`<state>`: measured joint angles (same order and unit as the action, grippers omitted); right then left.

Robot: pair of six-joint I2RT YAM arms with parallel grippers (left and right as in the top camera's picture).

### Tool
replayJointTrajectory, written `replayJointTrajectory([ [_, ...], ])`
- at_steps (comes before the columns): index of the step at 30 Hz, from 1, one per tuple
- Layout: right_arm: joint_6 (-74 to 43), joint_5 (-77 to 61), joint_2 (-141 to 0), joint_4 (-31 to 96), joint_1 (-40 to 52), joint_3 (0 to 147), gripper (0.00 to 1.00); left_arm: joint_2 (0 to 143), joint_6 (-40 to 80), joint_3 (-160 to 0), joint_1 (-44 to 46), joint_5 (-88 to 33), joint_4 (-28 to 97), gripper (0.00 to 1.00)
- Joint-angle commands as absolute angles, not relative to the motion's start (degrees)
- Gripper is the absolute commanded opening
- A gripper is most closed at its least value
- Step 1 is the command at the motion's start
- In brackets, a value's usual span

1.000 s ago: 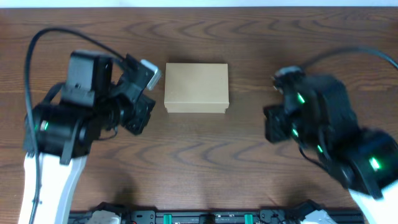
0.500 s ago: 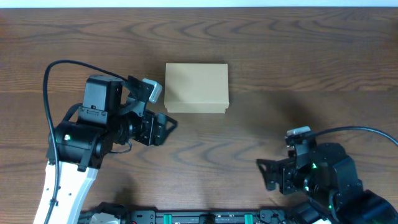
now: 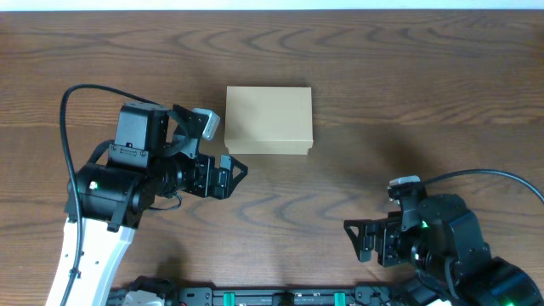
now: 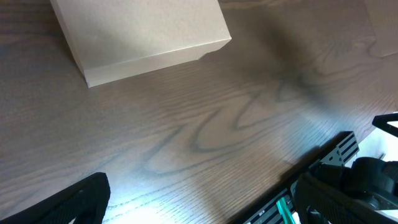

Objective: Pack container

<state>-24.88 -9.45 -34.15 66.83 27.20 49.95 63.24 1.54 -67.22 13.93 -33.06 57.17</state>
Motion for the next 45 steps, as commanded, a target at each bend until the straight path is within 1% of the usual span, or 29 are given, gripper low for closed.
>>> replayJointTrajectory([
  [1, -25.7, -9.9, -34.3, 66.9, 27.8, 49.6, 0.99, 63.3, 1.9, -67.3, 14.1, -33.9, 57.5, 0.95],
  [6, -25.7, -9.9, -34.3, 66.9, 27.8, 49.6, 0.99, 60.4, 1.9, -67.3, 14.2, -33.4, 58.6, 0.95],
  [10, -25.7, -9.9, -34.3, 66.9, 27.8, 49.6, 0.99, 52.9, 0.8, -65.8, 14.2, -20.7, 62.3, 0.95],
  [13, -25.7, -9.9, -34.3, 66.9, 27.8, 49.6, 0.99, 45.5, 0.3, -61.7, 13.5, -14.6, 61.6, 0.95],
  [19, -25.7, -9.9, -34.3, 66.9, 27.8, 49.6, 0.99, 30.4, -5.6, -47.7, 9.0, -14.4, 53.7, 0.95],
  [23, -25.7, -9.9, -34.3, 66.9, 27.8, 49.6, 0.99, 22.2, -5.8, -37.2, 6.9, -15.0, 46.5, 0.95],
  [31, -25.7, -9.9, -34.3, 66.9, 27.8, 49.6, 0.99, 9.2, -5.4, -19.8, 6.8, -18.3, 36.7, 0.95],
  [39, -25.7, -9.9, -34.3, 66.9, 27.8, 49.6, 0.99, 0.5, -3.6, -12.0, 6.8, -17.8, 35.3, 0.96],
  [45, -25.7, -9.9, -34.3, 66.9, 27.8, 49.6, 0.99, 0.2, 0.0, -9.2, 6.8, -17.3, 35.2, 0.95],
])
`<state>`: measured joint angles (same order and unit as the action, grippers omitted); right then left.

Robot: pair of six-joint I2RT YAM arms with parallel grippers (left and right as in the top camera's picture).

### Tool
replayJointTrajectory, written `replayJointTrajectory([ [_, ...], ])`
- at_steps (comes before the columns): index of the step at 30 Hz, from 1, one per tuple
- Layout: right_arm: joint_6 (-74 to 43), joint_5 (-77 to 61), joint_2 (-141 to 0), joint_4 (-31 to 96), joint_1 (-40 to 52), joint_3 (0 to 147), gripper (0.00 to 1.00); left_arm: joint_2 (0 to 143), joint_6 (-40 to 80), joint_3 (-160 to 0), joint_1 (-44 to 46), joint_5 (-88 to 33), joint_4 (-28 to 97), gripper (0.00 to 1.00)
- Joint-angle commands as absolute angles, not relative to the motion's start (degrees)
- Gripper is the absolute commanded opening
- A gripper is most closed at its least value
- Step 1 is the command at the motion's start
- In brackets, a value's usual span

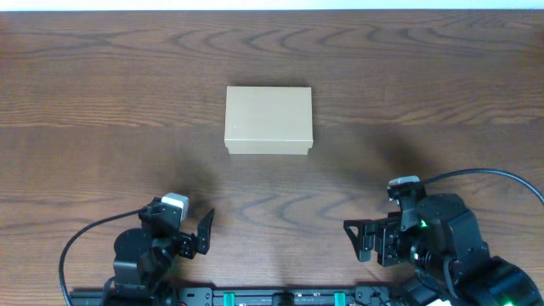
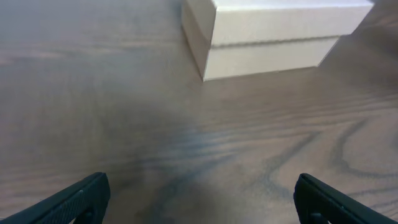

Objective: Pack container

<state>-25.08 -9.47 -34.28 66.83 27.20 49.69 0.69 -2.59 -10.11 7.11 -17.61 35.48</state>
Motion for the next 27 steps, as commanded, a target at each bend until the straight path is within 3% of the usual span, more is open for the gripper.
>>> replayJointTrajectory([
  [1, -25.7, -9.9, -34.3, 66.9, 27.8, 49.6, 0.99, 0.2, 0.0, -9.2, 6.8, -17.1, 35.3, 0.95],
  [27, -25.7, -9.9, -34.3, 66.9, 27.8, 49.6, 0.99, 0.2, 0.0, -9.2, 6.8, -15.9, 35.3, 0.95],
])
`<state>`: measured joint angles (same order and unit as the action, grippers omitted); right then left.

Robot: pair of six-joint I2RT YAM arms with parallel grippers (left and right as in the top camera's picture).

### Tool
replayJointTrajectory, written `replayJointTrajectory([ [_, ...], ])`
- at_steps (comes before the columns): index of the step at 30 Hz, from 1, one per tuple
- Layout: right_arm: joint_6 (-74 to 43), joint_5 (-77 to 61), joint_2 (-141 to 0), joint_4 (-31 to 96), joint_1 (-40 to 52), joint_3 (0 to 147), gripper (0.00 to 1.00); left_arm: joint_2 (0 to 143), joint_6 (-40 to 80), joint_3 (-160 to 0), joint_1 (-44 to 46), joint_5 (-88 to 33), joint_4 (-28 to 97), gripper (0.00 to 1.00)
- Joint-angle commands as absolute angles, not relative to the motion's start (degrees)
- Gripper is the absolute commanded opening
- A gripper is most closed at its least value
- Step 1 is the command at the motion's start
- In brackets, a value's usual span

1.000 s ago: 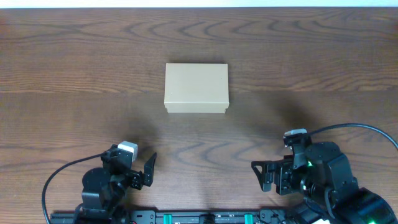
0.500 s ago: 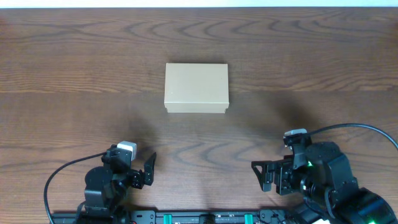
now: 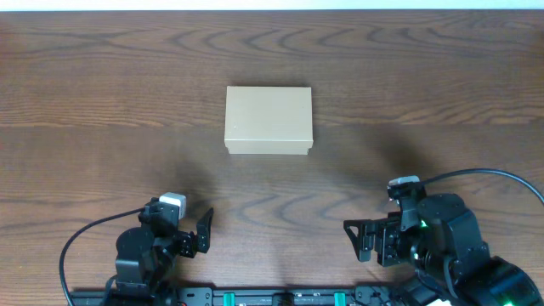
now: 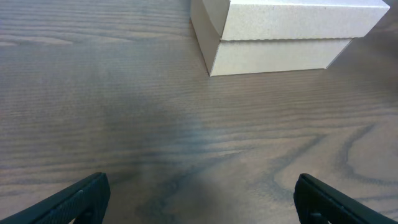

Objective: Pack container

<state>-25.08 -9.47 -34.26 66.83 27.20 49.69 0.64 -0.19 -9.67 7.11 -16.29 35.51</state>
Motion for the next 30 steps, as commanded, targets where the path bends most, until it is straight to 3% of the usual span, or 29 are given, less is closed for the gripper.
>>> replayJointTrajectory([
  [1, -25.7, -9.9, -34.3, 66.9, 27.8, 49.6, 0.99, 0.2, 0.0, -9.2, 6.8, -15.9, 35.3, 0.95],
  [11, -25.1, -9.3, -32.5, 66.8, 30.7, 49.6, 0.99, 0.2, 0.0, -9.2, 6.8, -15.9, 35.3, 0.95],
  [16, -19.2, 0.2, -25.0, 65.1, 31.5, 47.0, 0.99, 0.2, 0.0, -9.2, 6.8, -15.9, 35.3, 0.95],
  [21, -15.0, 7.7, -15.9, 56.3, 31.9, 34.9, 0.99, 0.2, 0.0, -9.2, 6.8, -15.9, 35.3, 0.95],
  [30, -11.9, 7.5, -1.6, 51.2, 33.8, 18.2, 0.99, 0.2, 0.0, -9.2, 6.8, -15.9, 35.3, 0.96],
])
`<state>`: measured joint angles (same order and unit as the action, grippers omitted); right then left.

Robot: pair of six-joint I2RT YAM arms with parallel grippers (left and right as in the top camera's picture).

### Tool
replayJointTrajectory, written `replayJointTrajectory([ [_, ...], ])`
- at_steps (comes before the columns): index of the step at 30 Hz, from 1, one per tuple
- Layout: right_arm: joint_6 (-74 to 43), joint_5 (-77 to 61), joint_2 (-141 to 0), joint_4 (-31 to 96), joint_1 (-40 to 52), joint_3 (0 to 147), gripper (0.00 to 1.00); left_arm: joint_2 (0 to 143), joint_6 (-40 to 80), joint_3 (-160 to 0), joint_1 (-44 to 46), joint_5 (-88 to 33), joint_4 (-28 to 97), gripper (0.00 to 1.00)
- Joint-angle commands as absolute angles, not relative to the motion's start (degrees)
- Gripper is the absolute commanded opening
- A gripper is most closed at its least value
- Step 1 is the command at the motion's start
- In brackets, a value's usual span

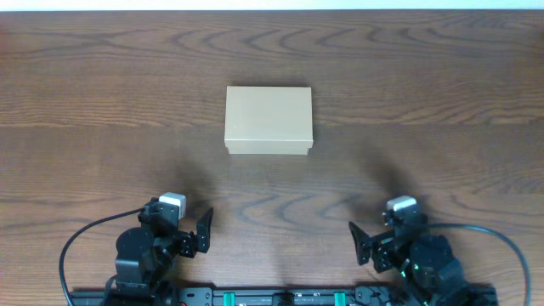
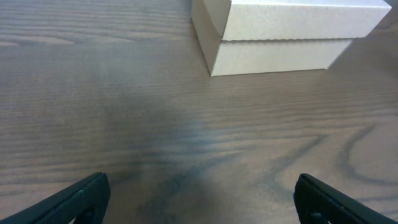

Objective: Pack container

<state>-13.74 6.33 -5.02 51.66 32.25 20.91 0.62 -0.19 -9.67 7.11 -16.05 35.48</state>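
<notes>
A shut tan cardboard box (image 1: 269,120) lies flat on the wooden table, a little left of its middle. In the left wrist view the box (image 2: 286,31) sits far ahead at the upper right, lid down. My left gripper (image 1: 180,223) rests at the near edge, well short of the box. It is open, and its dark fingertips (image 2: 84,198) stand wide apart over bare wood. My right gripper (image 1: 384,236) is folded back at the near right edge, also open and holding nothing. No loose items show.
Brown wood-grain table (image 1: 442,102) fills the overhead view, with its far edge along the top. A black rail with green fittings (image 1: 280,297) runs along the near edge between the two arm bases. Cables (image 1: 85,246) loop beside each arm.
My right arm has drawn back and folded lower against the near edge, so less of it shows. The left gripper and the box have not moved.
At first my left gripper hung open just beside the box's near left corner, with the right arm parked at the near right. Then the left arm was folded back at the near edge and stayed there. Now the right arm has tucked in too.
</notes>
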Motion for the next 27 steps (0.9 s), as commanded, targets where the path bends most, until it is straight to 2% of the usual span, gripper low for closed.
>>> replayJointTrajectory([
  [1, -12.0, 7.4, -0.5, 51.0, 34.1, 17.1, 0.99, 0.2, 0.0, -9.2, 6.8, -15.9, 35.3, 0.95],
  [10, -12.4, 7.1, -0.3, 46.9, 37.9, 10.2, 0.99, 0.2, 0.0, -9.2, 6.8, -15.9, 35.3, 0.95],
  [27, -12.4, 7.1, -0.3, 45.6, 39.6, 10.0, 0.99, 0.2, 0.0, -9.2, 6.8, -15.9, 35.3, 0.95],
])
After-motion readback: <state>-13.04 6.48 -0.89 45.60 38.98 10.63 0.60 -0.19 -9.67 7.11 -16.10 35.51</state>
